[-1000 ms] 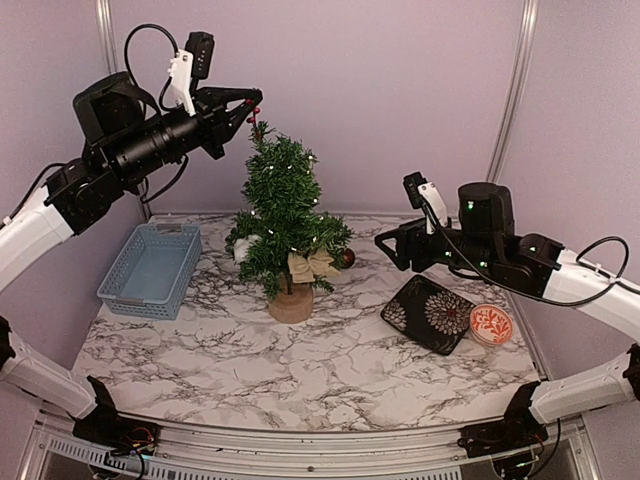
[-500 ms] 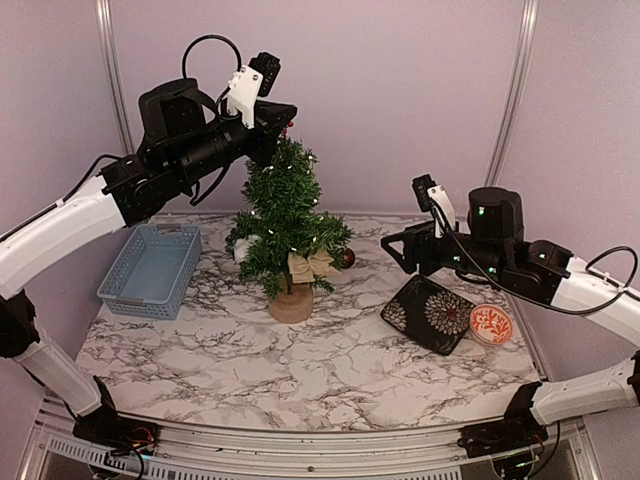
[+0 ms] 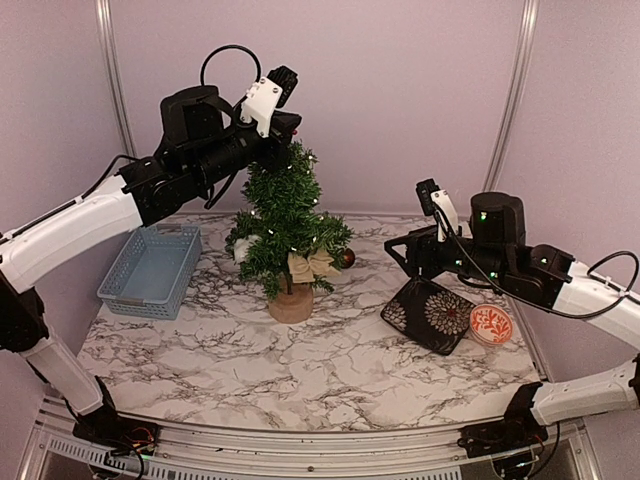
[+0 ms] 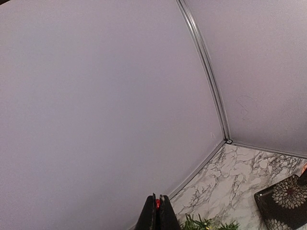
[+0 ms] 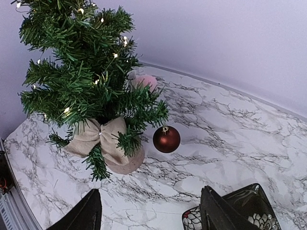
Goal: Decorate the small christmas tree
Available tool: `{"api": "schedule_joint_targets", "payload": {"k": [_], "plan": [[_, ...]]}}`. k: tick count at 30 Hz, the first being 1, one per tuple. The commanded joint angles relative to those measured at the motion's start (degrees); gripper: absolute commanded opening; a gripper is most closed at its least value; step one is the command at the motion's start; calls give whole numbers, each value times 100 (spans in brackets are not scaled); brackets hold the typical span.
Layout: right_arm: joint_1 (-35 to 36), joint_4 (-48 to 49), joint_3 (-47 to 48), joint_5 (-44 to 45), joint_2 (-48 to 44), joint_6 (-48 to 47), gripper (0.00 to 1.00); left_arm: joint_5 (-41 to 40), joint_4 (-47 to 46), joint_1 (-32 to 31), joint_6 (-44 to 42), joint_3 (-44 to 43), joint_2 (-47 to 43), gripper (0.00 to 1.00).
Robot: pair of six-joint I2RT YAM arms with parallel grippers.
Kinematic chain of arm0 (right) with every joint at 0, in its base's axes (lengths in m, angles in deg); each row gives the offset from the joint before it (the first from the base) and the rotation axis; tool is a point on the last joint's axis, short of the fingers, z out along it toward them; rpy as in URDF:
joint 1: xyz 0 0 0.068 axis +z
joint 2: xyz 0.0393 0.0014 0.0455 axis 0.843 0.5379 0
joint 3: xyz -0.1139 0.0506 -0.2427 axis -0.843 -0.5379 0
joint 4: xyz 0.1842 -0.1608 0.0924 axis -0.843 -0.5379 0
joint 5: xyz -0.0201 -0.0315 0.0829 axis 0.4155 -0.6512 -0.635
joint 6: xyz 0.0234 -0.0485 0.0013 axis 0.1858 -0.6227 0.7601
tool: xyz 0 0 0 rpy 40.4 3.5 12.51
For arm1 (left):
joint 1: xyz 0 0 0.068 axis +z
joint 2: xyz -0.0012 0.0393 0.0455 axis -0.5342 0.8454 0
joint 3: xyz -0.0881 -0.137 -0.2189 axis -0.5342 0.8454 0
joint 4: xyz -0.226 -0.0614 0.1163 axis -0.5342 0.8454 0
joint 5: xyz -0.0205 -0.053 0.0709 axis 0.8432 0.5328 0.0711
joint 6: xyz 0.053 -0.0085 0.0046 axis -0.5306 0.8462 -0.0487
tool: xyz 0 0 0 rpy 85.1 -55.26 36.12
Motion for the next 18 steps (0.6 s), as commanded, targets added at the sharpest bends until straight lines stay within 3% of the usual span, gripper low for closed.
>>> {"api": "schedule_joint_targets", "payload": {"k": [1,14,18], "plan": [[-32,64,-46,83,-140,82,68,-141,-17,-19,19,9,14,0],[-27,13,-152,107,-298,186,68,-344,29,-19,292,651,-270,0],[-33,20,-158,104,-316,212,68,-366,38,-19,325,737,-330,11]]}}
